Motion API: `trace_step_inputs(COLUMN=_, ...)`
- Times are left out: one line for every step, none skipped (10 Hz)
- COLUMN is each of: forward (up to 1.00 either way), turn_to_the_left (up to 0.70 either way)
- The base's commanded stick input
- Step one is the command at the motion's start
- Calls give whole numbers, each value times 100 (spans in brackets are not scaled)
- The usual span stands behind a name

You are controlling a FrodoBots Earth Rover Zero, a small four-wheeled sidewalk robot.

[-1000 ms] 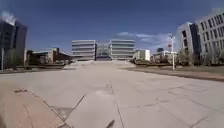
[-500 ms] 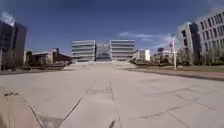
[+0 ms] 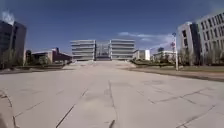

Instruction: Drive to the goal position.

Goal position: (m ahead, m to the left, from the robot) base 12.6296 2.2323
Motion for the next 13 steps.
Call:
trace_step_inputs(forward=56, turn_to_the_left=-1)
trace_step_inputs(forward=56, turn_to_the_left=-1)
trace_step_inputs(forward=56, turn_to_the_left=-1)
trace_step_inputs(forward=55, turn_to_the_left=-1)
trace_step_inputs(forward=55, turn_to_the_left=-1)
trace_step_inputs(forward=55, turn_to_the_left=-1)
trace_step_inputs(forward=55, turn_to_the_left=-1)
trace_step_inputs(forward=55, turn_to_the_left=-1)
trace_step_inputs(forward=55, turn_to_the_left=-1)
trace_step_inputs(forward=55, turn_to_the_left=-1)
trace_step_inputs(forward=54, turn_to_the_left=-1)
trace_step_inputs(forward=54, turn_to_the_left=-1)
trace_step_inputs(forward=54, turn_to_the_left=-1)
